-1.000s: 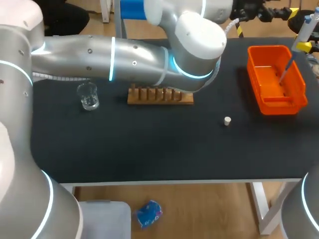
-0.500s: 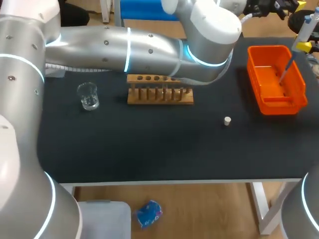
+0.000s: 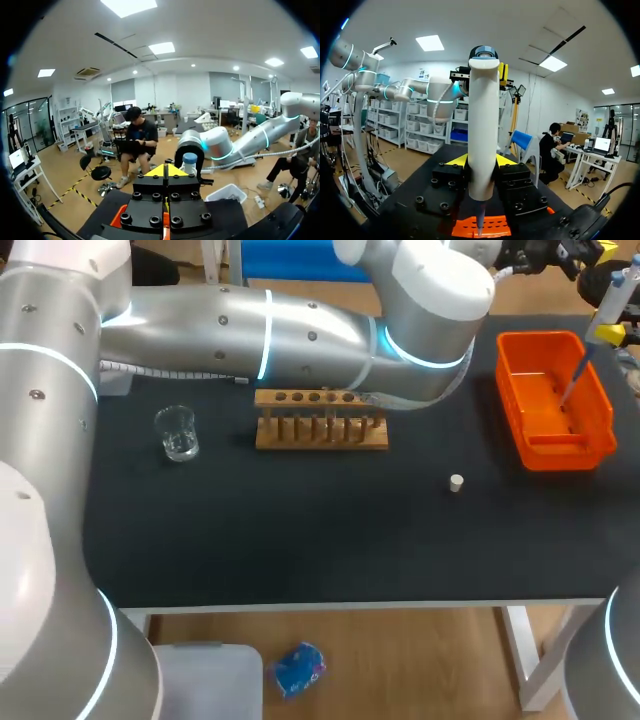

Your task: Invert the test tube, pick up the pipette, mount the tip to pipette, aspirate from beaker and dispense into the tube, eject the tip, return the pipette, and cap with the stopper.

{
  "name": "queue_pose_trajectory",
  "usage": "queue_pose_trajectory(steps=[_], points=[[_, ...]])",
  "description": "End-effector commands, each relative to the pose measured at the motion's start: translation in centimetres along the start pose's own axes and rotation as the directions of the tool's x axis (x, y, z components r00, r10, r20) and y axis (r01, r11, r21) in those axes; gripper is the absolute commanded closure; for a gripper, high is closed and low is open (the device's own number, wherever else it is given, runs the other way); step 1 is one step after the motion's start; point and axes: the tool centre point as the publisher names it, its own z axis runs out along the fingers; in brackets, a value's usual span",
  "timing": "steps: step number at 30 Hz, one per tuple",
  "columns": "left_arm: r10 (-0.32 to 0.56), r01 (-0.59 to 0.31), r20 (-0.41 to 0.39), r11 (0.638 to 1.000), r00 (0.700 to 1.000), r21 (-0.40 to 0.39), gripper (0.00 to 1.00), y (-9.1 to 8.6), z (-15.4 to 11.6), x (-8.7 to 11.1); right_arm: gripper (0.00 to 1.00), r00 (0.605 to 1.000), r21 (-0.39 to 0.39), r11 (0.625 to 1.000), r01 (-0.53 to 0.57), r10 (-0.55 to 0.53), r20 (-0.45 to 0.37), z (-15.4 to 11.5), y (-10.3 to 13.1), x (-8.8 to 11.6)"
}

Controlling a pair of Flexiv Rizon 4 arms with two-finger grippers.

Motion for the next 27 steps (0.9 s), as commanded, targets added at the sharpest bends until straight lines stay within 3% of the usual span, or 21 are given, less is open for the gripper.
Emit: queue_pose_trajectory(steps=[1,6,14,27], points=[[0.001,-0.001,0.0,0.888,1.0,0.46,1.0,0.4,0.3,-0.1,1.0,1.0,0.0,1.0,0.0,0.0,-0.007,-0.2,0.0,-0.2],[0.001,-0.001,0.0,0.888,1.0,0.46,1.0,0.4,0.3,-0.1,1.0,1.0,0.0,1.0,0.0,0.0,-0.007,-0.2,0.0,-0.2],[-0.008,0.036,-0.048,0.785,0.999,0.618,1.0,0.4,-0.2,0.5,1.0,1.0,0.0,1.0,0.0,0.0,-0.007,-0.2,0.0,-0.2],[0.002,0.055,-0.084,0.732,0.997,0.679,1.0,0.3,0.9,1.6,1.0,1.0,0.0,1.0,0.0,0.0,-0.007,-0.2,0.0,-0.2]])
